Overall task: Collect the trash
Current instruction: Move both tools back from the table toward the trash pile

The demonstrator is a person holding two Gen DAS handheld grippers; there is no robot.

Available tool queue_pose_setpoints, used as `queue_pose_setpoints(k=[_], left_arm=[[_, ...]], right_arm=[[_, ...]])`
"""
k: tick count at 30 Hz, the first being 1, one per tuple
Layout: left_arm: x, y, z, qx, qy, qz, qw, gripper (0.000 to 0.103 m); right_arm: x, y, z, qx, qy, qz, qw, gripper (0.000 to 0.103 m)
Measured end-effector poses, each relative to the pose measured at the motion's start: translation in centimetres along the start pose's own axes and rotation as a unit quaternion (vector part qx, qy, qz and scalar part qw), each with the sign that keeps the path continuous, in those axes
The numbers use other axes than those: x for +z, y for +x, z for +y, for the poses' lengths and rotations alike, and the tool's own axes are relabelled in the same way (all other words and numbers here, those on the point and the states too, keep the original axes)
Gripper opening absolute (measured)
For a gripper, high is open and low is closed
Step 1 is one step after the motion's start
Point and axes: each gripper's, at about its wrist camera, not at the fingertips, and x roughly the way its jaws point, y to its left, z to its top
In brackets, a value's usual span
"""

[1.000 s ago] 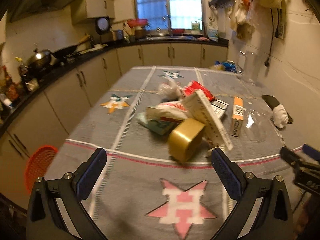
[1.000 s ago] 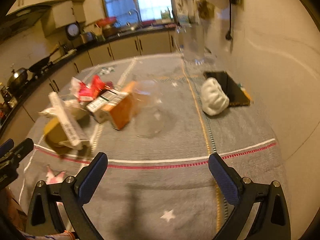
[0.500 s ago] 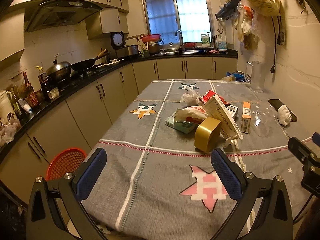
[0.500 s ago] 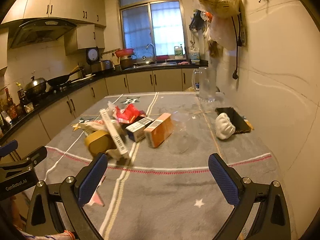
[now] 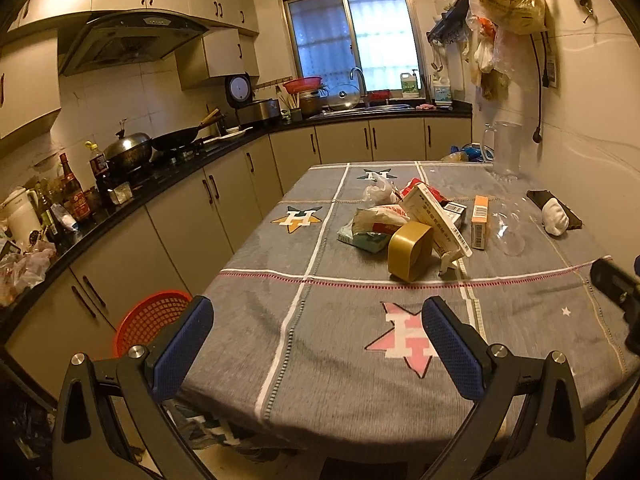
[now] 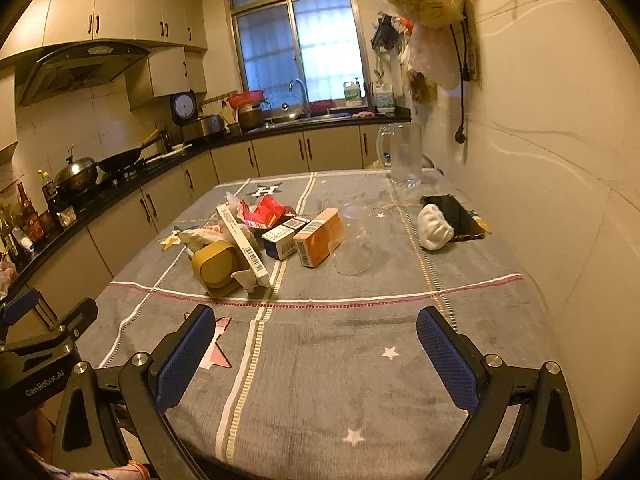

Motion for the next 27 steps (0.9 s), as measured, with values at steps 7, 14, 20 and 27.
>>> queue_pose_setpoints(k=[7, 14, 20, 27], left_arm=[[0.1, -1.9, 1.2, 0.005, -0.012, -0.004, 0.9999, 0.103], [0.7, -2.2, 2.3, 0.011, -0.031, -0.006, 0.9995, 0.103], [0.4, -1.3, 2.8, 0.016, -0.034, 0.008, 0.9993, 0.103], [0.9, 0.3, 4.8, 0.031, -0.055, 0.021, 0.9978, 0.103]], right_arm=[[0.2, -2.6, 0.2, 0.003, 0.001, -0.018, 1.0, 0.102], [0.9, -3.9, 1.0, 0.009, -0.012, -0.035, 0.999, 0.102], [0.5, -2.9, 1.0, 0.016, -0.007, -0.016, 1.0, 0.102], [0.6, -1.5, 0.6, 0.016, -0.002, 0.001, 1.0, 0.102]])
